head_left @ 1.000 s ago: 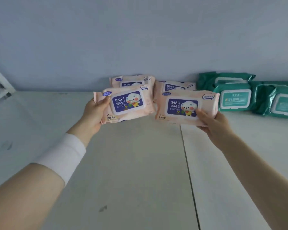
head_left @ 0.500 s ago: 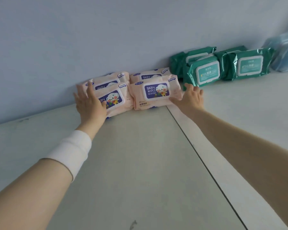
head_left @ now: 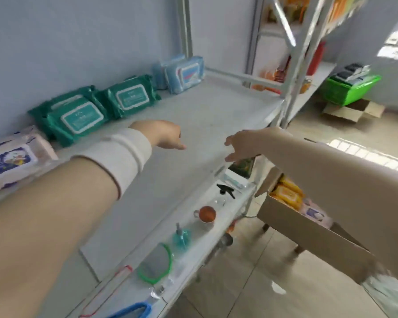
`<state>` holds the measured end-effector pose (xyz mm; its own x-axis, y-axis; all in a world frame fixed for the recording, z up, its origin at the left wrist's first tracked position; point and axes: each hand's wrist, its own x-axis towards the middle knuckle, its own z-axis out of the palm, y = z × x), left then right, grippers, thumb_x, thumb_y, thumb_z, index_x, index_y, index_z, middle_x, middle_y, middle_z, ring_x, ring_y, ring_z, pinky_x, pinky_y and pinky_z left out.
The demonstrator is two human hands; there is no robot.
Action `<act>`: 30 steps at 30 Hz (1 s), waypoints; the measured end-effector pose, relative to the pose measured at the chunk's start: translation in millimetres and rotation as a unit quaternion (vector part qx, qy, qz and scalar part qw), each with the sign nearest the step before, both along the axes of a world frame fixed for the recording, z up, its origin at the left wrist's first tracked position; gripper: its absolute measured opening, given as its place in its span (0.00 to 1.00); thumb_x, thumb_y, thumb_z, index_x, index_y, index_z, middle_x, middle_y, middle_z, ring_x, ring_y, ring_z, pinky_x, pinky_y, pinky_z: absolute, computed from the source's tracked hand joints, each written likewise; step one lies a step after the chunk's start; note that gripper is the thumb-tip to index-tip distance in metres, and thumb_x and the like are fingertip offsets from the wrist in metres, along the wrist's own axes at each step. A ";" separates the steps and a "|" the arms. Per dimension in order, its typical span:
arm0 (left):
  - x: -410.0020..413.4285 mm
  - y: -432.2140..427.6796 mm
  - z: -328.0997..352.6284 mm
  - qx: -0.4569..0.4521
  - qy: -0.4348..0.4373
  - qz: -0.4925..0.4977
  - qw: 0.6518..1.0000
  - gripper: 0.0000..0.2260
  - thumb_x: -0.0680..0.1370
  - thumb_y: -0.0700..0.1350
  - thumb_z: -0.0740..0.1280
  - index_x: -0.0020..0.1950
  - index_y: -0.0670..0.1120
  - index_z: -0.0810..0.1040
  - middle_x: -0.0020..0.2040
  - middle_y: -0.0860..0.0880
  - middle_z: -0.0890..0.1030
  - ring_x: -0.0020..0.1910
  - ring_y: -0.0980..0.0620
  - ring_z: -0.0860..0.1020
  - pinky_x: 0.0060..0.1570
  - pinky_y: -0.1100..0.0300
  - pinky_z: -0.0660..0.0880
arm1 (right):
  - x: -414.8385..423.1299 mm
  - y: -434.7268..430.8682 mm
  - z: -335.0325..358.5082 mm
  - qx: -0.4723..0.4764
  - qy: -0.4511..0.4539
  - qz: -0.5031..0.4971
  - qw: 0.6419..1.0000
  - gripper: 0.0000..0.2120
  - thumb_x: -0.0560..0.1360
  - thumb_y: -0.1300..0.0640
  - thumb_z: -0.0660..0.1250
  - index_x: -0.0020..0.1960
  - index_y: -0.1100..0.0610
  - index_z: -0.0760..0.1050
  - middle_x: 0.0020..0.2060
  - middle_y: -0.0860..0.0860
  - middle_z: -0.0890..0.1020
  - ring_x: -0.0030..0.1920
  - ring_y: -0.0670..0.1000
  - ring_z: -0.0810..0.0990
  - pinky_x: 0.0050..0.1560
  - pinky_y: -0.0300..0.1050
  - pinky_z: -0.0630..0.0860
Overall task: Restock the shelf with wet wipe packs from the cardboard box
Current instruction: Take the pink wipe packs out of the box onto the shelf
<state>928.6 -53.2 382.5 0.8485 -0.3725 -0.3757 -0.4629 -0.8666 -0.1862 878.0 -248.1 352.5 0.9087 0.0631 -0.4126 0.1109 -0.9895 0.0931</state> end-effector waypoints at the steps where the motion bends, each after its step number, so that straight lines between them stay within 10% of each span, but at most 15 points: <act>1: -2.9 -45.3 -4.3 0.005 0.016 -0.028 0.999 0.24 0.78 0.57 0.59 0.68 0.43 0.70 0.68 0.44 0.71 0.66 0.43 0.70 0.65 0.52 0.66 | -15.8 -41.3 -5.2 -0.002 0.014 -0.019 1.000 0.31 0.76 0.40 0.57 0.73 0.55 0.60 0.69 0.53 0.68 0.68 0.56 0.67 0.67 0.56 0.66; 15: -25.5 -491.7 -167.8 0.061 0.178 -0.295 0.937 0.24 0.77 0.58 0.59 0.68 0.44 0.70 0.66 0.46 0.74 0.63 0.44 0.73 0.64 0.48 0.69 | -159.2 -445.2 -133.4 0.007 0.188 -0.370 0.910 0.27 0.77 0.43 0.58 0.66 0.61 0.69 0.63 0.57 0.74 0.63 0.57 0.73 0.63 0.50 0.71; 30: -3.1 -607.5 -410.4 0.126 0.357 -0.219 0.899 0.25 0.78 0.54 0.60 0.71 0.44 0.62 0.69 0.43 0.70 0.66 0.43 0.70 0.64 0.48 0.69 | -148.7 -504.4 -370.9 0.279 0.249 -0.498 0.782 0.29 0.76 0.44 0.61 0.73 0.54 0.59 0.70 0.54 0.68 0.68 0.55 0.68 0.65 0.49 0.69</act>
